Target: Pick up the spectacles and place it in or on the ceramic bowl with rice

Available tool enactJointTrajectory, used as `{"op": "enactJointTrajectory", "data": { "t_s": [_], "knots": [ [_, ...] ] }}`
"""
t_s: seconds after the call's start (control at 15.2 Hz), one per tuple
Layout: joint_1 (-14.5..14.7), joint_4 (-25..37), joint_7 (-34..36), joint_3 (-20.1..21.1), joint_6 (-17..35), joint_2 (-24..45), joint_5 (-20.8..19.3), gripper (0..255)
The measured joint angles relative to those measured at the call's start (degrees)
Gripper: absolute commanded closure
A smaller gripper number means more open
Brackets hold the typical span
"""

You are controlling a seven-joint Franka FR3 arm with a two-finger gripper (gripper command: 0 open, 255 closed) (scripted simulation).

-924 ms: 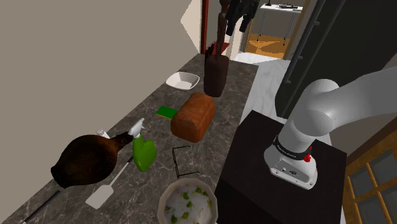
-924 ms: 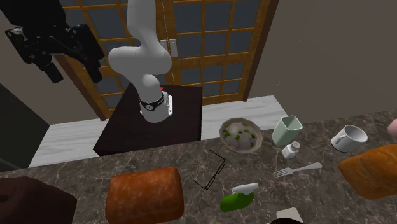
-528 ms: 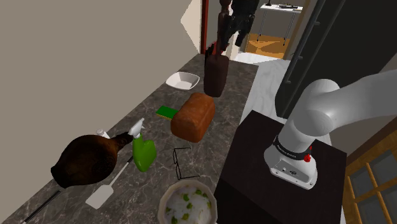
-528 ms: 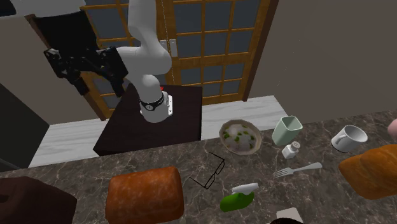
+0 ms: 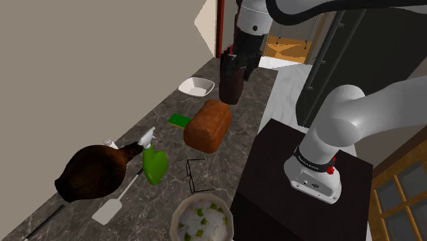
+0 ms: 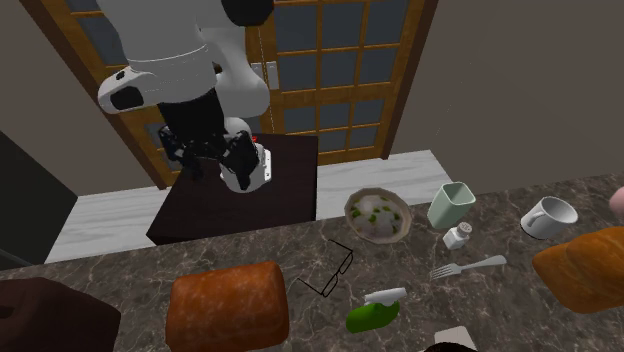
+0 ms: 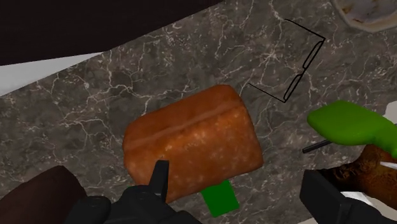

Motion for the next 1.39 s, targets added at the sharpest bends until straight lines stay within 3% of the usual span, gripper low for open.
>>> {"op": "enactJointTrajectory", "data": {
  "t_s": [0.33, 0.99, 1.25, 1.39],
  "knots": [
    [1.35, -5.13, 7.32, 6.36, 7.59, 2.4, 4.65, 0],
    [1.6, -8.01, 22.61, 21.4, 26.94, 18.12, 12.19, 0],
    [-1.25, -6.25, 30.5, 28.9, 35.8, 28.3, 11.37, 0],
    [-3.55, -5.16, 35.47, 32.87, 39.92, 33.49, 9.04, 0]
  ]
}}
